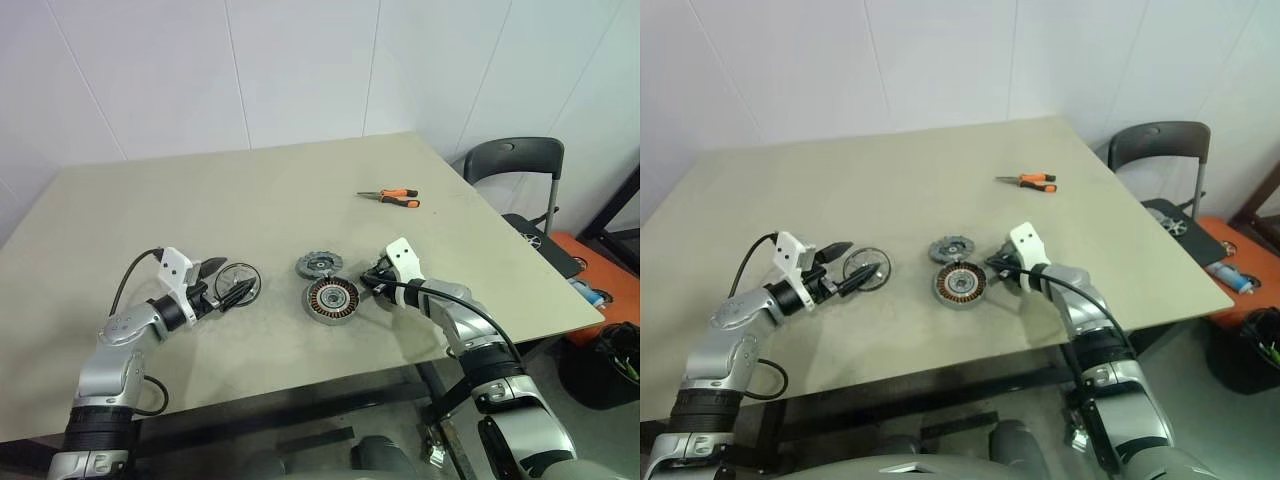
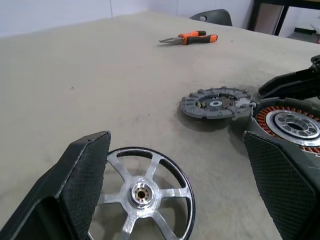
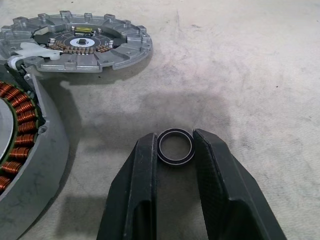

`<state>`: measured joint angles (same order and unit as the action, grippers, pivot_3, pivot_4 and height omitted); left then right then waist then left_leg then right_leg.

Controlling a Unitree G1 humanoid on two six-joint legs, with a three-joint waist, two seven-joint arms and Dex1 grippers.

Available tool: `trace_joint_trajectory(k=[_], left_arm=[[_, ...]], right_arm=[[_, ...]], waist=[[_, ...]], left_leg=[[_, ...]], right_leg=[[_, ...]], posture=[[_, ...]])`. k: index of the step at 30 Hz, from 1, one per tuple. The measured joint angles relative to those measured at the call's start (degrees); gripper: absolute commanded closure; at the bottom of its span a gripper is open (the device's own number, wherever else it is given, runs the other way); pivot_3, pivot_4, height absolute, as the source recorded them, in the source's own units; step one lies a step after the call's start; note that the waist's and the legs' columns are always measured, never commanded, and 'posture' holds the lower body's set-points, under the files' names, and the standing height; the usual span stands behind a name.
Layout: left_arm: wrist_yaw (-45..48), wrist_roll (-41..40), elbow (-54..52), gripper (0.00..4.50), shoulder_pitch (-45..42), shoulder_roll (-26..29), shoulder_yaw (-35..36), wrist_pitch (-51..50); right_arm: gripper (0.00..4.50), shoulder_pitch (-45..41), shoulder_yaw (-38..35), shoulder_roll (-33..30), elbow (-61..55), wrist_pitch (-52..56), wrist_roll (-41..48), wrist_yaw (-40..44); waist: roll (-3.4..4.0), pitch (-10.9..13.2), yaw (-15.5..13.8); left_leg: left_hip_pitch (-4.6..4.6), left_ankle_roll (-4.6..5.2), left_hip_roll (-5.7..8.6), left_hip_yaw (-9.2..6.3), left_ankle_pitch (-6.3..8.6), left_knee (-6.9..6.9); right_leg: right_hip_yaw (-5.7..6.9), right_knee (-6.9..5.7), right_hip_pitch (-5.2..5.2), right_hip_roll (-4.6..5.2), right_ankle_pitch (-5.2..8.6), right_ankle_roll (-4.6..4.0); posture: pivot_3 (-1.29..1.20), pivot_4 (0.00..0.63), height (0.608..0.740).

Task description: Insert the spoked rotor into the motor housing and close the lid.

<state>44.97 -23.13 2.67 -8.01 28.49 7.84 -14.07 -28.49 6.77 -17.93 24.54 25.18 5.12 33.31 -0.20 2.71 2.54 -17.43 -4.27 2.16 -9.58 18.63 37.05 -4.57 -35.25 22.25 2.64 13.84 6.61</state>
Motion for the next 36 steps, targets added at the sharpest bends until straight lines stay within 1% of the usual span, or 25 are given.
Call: trace_joint_trajectory(k=[10, 14, 15, 16, 17, 20, 24, 27, 29, 36], left_arm=[[0.6, 0.0, 1.4, 0.0, -0.8, 0.0, 0.0, 0.6], [1.5, -0.7, 1.2, 0.0, -0.8, 0.1, 0.0, 0.0], [1.8, -1.1, 1.0, 0.0, -0.8, 0.1, 0.0, -0.3], [2.1, -1.2, 0.8, 0.0, -0.7, 0.1, 0.0, -0.4], [2.4, -1.3, 0.7, 0.0, -0.6, 0.1, 0.0, -0.6], [2.7, -1.7, 0.3, 0.0, -0.6, 0.1, 0.0, -1.1], [3.8, -3.5, -1.7, 0.0, 0.2, 0.1, 0.0, -2.8], [5.7, -5.2, -3.0, 0.0, 1.0, 0.1, -0.1, -4.5], [7.2, -6.7, -4.0, 0.0, 1.0, 0.4, -0.1, -6.0], [13.1, -11.1, -8.4, 0.0, 1.8, 4.0, -0.4, -11.2]], right_arm=[[3.75, 0.3, 0.7, -1.6, -2.5, 1.6, -0.3, 0.7], [3.75, 1.2, -0.3, -2.6, -5.9, 4.2, 1.2, 2.4], [3.75, 1.4, -0.7, -3.0, -7.0, 5.3, 2.2, 3.2], [3.75, 1.7, -1.3, -3.6, -8.6, 6.7, 3.4, 4.1], [3.75, 2.3, -3.1, -4.4, -12.0, 10.3, 6.7, 6.2], [3.75, 2.2, -8.3, -6.7, -21.2, 18.3, 15.0, 9.7], [3.75, 3.4, -9.8, -10.6, -28.5, 22.5, 18.8, 11.8], [3.75, 5.8, -8.7, -11.2, -31.8, 24.8, 20.8, 13.2], [3.75, 6.0, -6.8, -11.1, -33.7, 25.5, 21.5, 13.7], [3.75, 5.2, 0.3, -8.4, -35.4, 24.1, 21.4, 13.7]], waist=[[0.06, 0.0, -0.2], [0.15, 0.1, -0.4], [0.17, 0.1, -0.4], [0.21, 0.1, -0.4], [0.31, 0.2, -0.4], [0.4, 0.3, -0.4], [0.39, 0.3, -0.6], [0.39, 0.3, -0.5], [0.4, 0.4, -0.3], [0.41, 0.4, -0.2]], left_leg=[[-0.1, 0.0, 0.0, -0.01, 0.0, -0.03], [-0.47, 0.0, 0.01, -0.02, 0.01, -0.15], [-0.73, 0.0, 0.01, -0.02, 0.01, -0.14], [-1.03, 0.0, 0.02, -0.02, 0.0, -0.1], [-1.21, -0.01, 0.02, -0.03, 0.0, -0.09], [-1.27, 0.02, 0.01, -0.04, 0.02, -0.22], [-1.26, 0.07, 0.01, 0.0, 0.05, -0.27], [-1.24, 0.07, 0.01, 0.01, 0.05, -0.23], [-1.23, 0.07, 0.01, 0.01, 0.05, -0.17], [-1.15, 0.07, 0.01, 0.01, 0.05, -0.14]], right_leg=[[0.01, 0.03, 0.09, 0.01, 0.0, 0.0], [0.01, 0.07, 0.48, 0.02, -0.05, 0.13], [0.01, 0.06, 0.75, 0.03, -0.13, 0.19], [0.01, 0.04, 1.08, 0.03, -0.25, 0.02], [0.0, 0.05, 1.25, 0.05, -0.28, -0.01], [0.01, 0.09, 1.37, 0.06, -0.27, -0.03], [0.02, 0.16, 1.32, 0.07, -0.24, 0.02], [0.02, 0.14, 1.3, 0.06, -0.23, 0.04], [0.02, 0.13, 1.28, 0.04, -0.11, 0.23], [0.02, 0.12, 1.19, 0.03, -0.1, 0.24]], posture=[[0.0, 0.0, 0.74], [0.0, 0.0, 0.74], [0.0, 0.0, 0.74], [0.0, 0.0, 0.74], [0.0, 0.0, 0.74], [0.0, 0.0, 0.74], [0.0, 0.0, 0.74], [0.0, 0.0, 0.74], [0.0, 0.0, 0.74], [0.0, 0.0, 0.74]])
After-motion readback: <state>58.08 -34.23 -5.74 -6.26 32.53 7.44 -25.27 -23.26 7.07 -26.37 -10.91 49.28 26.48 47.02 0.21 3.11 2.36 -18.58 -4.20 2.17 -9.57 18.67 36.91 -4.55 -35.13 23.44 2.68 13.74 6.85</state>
